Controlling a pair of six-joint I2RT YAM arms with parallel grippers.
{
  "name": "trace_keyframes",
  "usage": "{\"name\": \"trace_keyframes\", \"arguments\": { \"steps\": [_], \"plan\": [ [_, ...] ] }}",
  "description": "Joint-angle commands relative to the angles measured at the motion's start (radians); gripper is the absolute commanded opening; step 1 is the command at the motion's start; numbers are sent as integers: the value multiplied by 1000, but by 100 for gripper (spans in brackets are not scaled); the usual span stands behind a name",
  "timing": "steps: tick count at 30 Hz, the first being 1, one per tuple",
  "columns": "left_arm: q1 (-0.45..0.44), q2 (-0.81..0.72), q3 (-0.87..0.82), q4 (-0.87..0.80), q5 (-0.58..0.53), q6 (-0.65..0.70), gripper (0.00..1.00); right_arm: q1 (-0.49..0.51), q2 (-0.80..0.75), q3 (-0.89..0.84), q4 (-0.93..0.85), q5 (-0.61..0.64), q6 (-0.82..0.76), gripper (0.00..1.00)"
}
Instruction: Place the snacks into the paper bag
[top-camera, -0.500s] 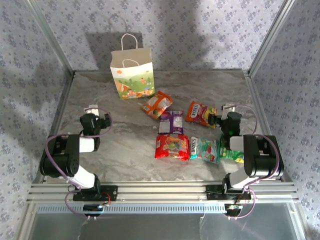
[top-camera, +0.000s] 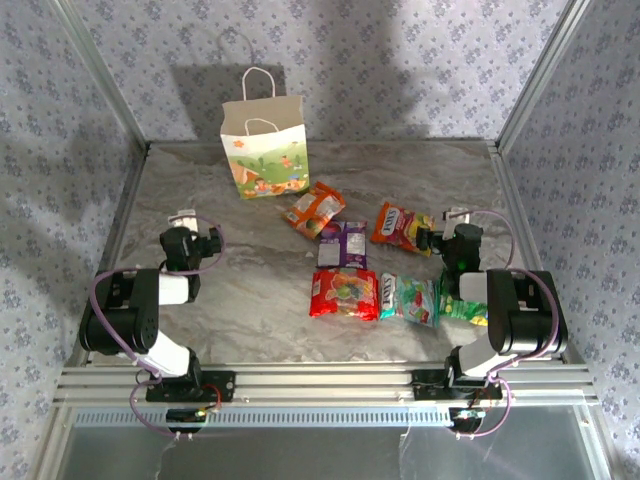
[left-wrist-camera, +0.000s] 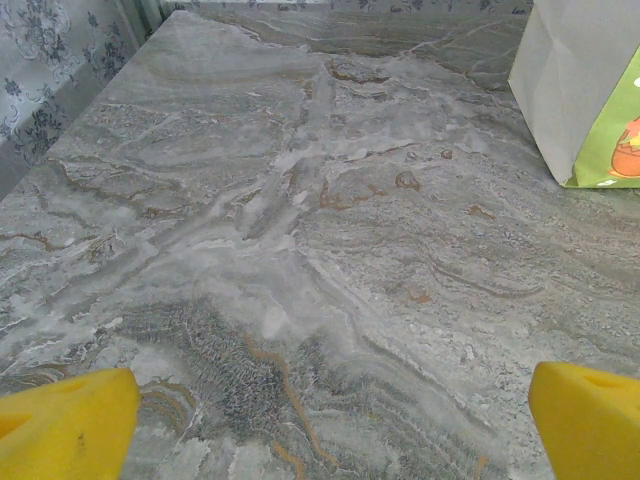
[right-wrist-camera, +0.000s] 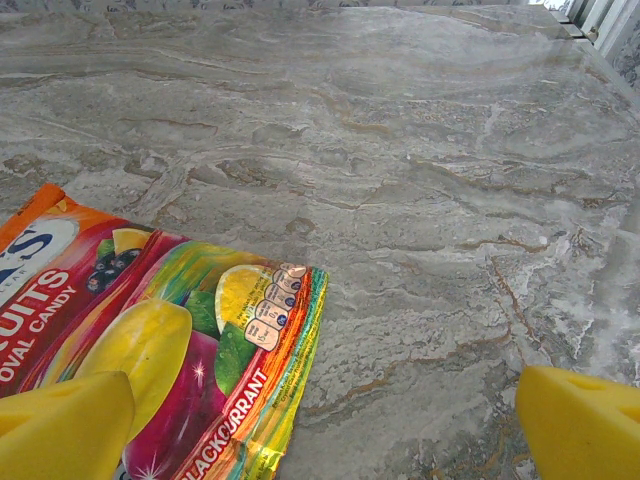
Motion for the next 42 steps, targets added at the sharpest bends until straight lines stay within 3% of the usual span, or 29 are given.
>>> {"name": "trace_keyframes", "arguments": {
  "steps": [1, 20, 27, 32, 42],
  "plan": [
    [-1, 3, 7, 32, -11, -1, 100, -7, 11, -2, 24, -7, -15, 100],
    [-1, -2, 9, 28, -11, 1, 100, -7, 3, 2, 13, 0, -12, 100],
    [-12, -127, 88, -226, -109, -29, 100, 2, -64, 105, -218, 78, 8, 100],
    [-24, -265, 199, -540, -132, -45, 100, 14, -170, 102, -270, 134, 14, 100],
    [-42, -432, 516, -990, -37, -21, 100, 67, -268, 256, -440, 102, 3, 100]
  ]
}}
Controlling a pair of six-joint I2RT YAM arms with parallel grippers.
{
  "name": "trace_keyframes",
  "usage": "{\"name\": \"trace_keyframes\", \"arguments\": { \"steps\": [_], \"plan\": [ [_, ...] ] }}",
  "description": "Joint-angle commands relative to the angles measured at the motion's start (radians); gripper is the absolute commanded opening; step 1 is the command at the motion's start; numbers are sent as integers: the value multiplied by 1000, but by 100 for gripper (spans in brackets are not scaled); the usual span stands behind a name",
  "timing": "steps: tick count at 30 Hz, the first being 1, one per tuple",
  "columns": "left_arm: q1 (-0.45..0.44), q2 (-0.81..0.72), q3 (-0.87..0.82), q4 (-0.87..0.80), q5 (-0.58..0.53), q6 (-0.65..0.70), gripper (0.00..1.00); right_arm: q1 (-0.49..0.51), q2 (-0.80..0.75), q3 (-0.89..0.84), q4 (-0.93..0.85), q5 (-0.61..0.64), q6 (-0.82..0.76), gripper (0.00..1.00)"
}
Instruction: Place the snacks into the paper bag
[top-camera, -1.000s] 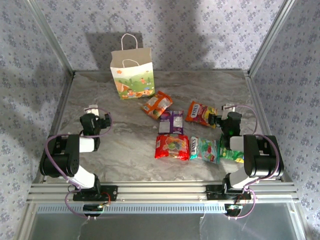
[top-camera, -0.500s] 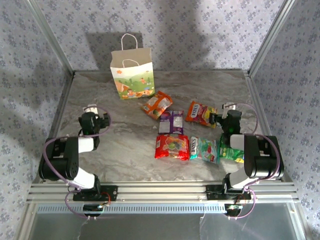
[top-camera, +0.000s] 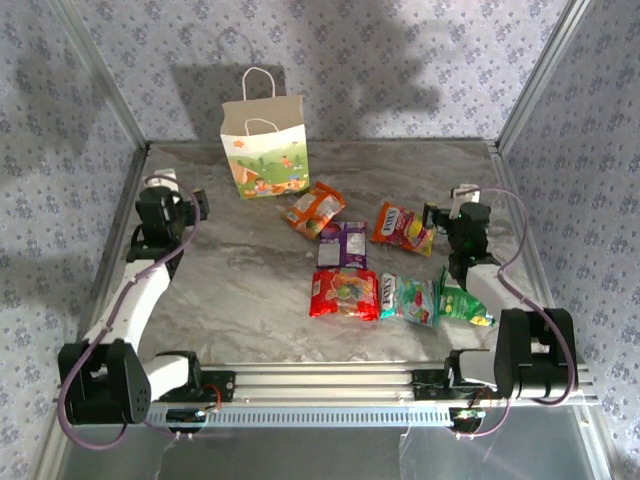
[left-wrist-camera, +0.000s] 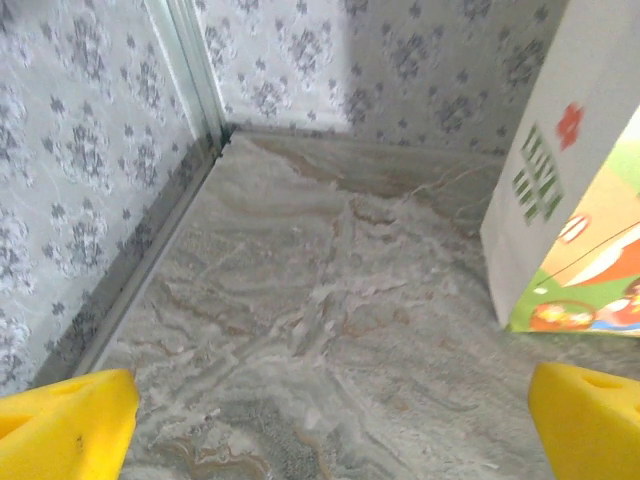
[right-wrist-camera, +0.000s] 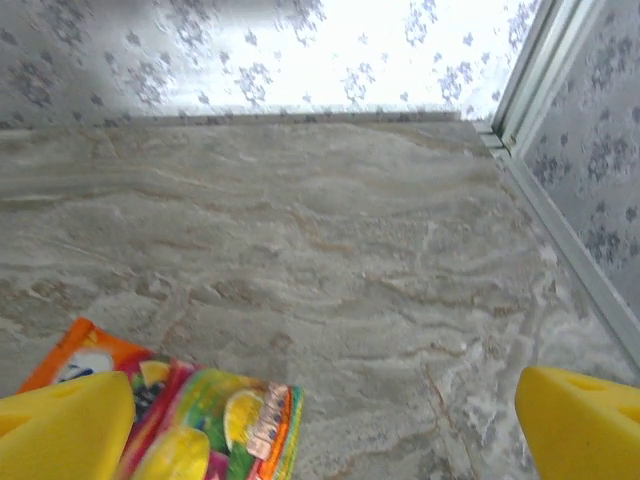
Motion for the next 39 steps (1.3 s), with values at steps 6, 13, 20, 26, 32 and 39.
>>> {"name": "trace_keyframes", "arguments": {
  "steps": [6, 13, 20, 26, 32, 39],
  "plan": [
    [-33, -14, 281, -408, 115, 35, 99, 98, -39, 123, -130, -21, -46, 100],
    [-135, 81, 465, -526, 99, 84, 96, 141, -69, 170, -191, -39, -31, 100],
    [-170, 236, 603, -515, 75, 111, 87, 173, -106, 191, -263, -68, -49, 100],
    [-189, 398, 761, -508, 127, 173, 81, 187, -152, 186, -306, -43, -67, 100],
    [-212, 532, 936, -534, 114, 178, 78, 190, -179, 183, -347, -27, -78, 100],
    [-241, 641, 1059, -537, 119, 220, 79, 191, -196, 192, -384, -27, -92, 100]
  ]
}}
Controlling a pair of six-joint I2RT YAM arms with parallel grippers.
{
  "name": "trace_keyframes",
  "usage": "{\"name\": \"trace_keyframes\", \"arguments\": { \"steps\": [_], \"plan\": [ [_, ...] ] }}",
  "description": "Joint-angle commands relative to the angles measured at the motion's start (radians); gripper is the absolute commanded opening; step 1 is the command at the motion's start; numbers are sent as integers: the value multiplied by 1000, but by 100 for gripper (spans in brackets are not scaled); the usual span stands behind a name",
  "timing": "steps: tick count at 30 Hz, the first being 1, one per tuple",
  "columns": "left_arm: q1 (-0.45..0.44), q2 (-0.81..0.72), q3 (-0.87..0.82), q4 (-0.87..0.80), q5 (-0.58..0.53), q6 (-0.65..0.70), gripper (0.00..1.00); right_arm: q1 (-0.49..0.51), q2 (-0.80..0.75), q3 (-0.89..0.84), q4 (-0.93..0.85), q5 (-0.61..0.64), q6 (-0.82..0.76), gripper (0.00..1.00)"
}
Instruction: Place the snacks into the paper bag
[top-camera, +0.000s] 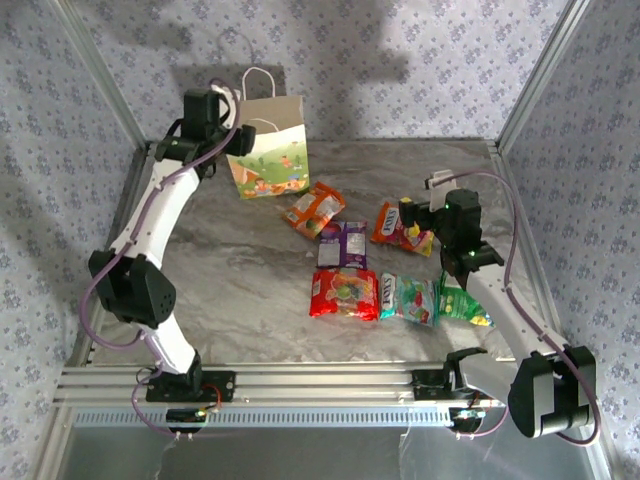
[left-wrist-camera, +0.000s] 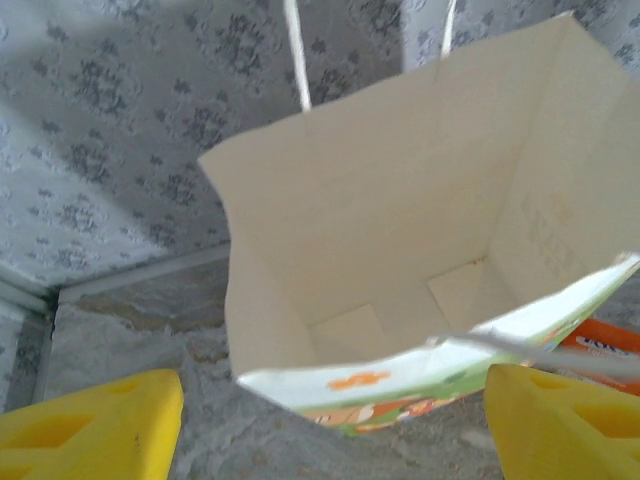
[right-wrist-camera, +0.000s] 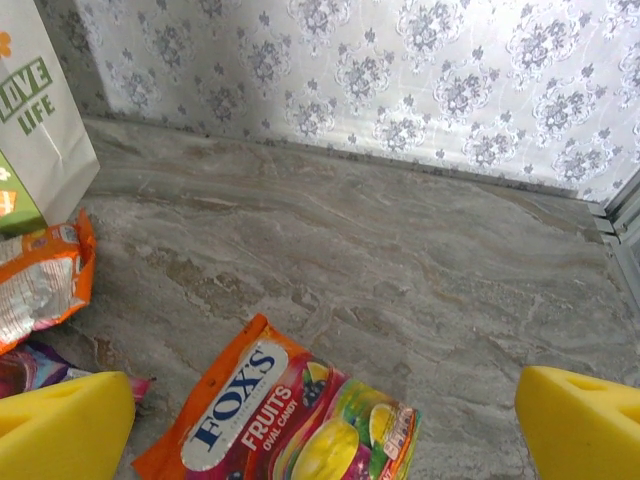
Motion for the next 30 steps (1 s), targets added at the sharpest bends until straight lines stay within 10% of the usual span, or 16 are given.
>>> {"name": "trace_keyframes", "arguments": {
  "steps": [1, 16, 30],
  "plan": [
    [-12, 38, 68, -2, 15, 38, 78, 6, -32, 30, -36, 20, -23, 100],
    [-15, 103, 186, -80, -19, 71, 13, 7, -47, 30, -57, 20, -29, 100],
    [-14, -16, 96, -139, -199, 86, 0, 14, -51, 23, -61, 2, -4, 100]
  ]
}}
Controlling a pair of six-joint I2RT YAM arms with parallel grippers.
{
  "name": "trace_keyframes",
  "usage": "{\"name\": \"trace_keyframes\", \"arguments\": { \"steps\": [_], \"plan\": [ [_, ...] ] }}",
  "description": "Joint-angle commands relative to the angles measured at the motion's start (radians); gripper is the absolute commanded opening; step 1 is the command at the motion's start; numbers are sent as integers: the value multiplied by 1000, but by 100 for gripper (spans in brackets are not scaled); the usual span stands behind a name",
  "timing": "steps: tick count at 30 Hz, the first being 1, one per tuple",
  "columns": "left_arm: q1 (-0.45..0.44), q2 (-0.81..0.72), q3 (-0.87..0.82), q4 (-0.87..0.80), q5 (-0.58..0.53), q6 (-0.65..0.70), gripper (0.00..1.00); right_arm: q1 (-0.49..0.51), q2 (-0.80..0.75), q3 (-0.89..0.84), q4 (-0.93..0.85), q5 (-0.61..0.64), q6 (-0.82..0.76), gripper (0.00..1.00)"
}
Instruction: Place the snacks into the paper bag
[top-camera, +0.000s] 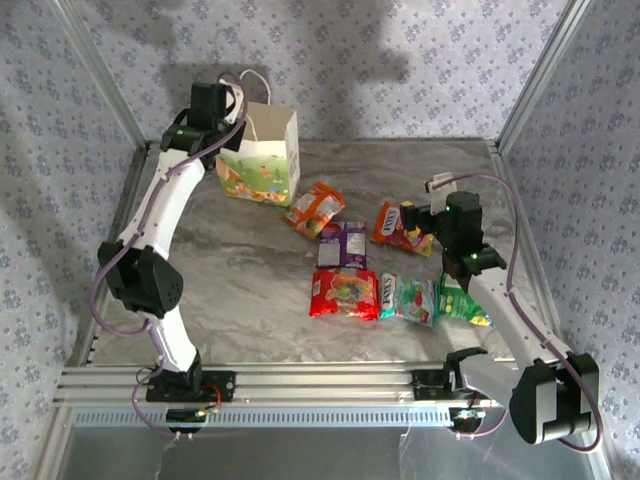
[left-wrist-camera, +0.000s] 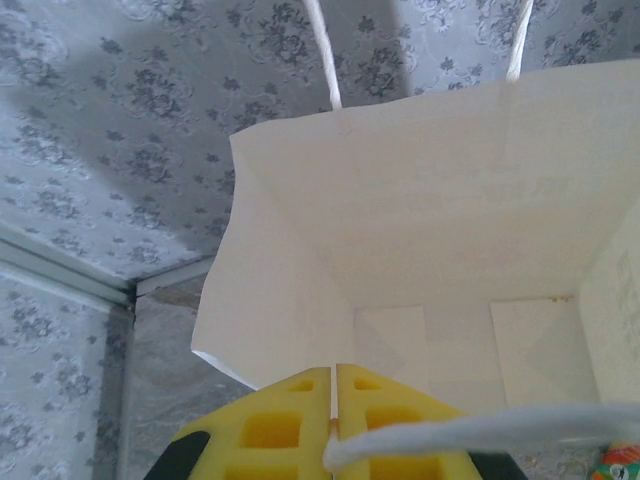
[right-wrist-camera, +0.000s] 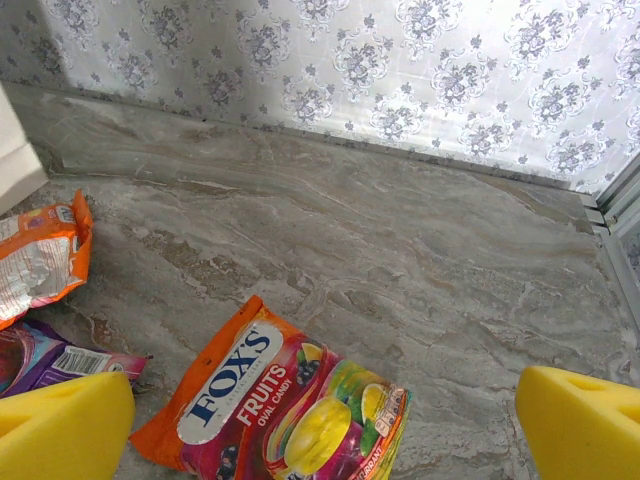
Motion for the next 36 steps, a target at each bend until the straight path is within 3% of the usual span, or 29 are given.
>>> {"name": "trace_keyframes", "arguments": {
  "steps": [1, 19, 30, 36],
  "plan": [
    [-1, -85, -31, -34, -64, -6, 0, 11, -21, 22, -14, -9, 19, 100],
    [-22, -422, -320, -125, -54, -127, 0, 65, -64, -2, -47, 18, 53, 100],
    [-100, -556, -451, -204, -27, -219, 3, 78, -101, -16, -71, 31, 66, 100],
    [-198, -557, -431, -257, -67, -258, 4, 89, -126, -24, -83, 39, 74, 100]
  ]
}}
